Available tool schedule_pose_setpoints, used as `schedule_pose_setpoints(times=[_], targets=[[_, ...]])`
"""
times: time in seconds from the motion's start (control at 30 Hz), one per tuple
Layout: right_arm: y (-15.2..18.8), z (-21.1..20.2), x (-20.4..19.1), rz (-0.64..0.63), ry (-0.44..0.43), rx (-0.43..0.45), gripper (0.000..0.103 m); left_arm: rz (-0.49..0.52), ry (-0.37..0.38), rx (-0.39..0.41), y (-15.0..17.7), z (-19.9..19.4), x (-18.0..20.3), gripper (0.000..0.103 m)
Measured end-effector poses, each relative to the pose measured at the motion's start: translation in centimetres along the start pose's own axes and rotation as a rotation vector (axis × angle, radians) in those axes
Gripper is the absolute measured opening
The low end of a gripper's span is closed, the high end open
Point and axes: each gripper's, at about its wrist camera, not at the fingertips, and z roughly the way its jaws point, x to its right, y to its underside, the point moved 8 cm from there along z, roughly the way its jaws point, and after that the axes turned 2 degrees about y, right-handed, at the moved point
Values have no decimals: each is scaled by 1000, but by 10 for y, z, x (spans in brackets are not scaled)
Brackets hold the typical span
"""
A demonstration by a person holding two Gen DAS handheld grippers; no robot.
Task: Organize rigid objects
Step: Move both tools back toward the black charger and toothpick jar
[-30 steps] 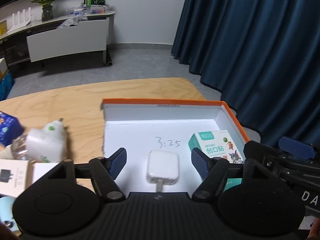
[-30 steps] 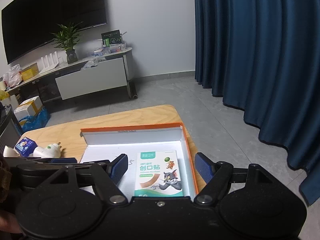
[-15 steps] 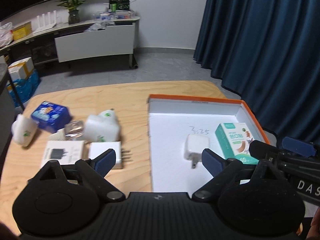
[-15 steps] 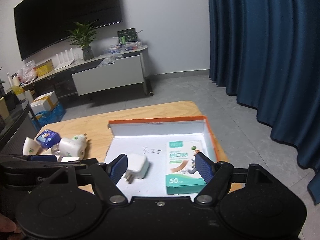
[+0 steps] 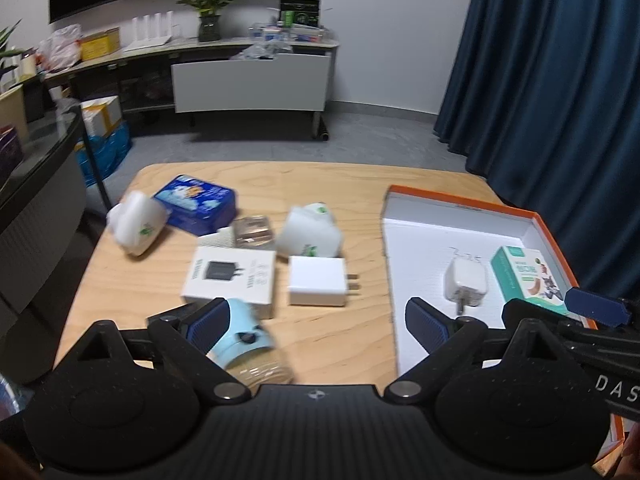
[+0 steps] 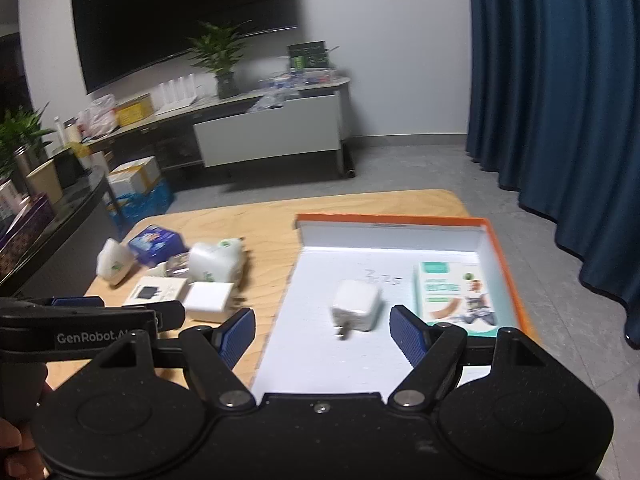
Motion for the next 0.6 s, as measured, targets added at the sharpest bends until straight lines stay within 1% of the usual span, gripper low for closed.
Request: schedule_pose_setpoints(times=[0.33, 0.6], targets=[[6, 7, -42, -43, -69, -24, 88, -59, -28, 20, 7, -12, -35, 97], [10, 14, -65, -58, -100, -42, 88, -92, -53, 21, 12, -14, -59, 97]])
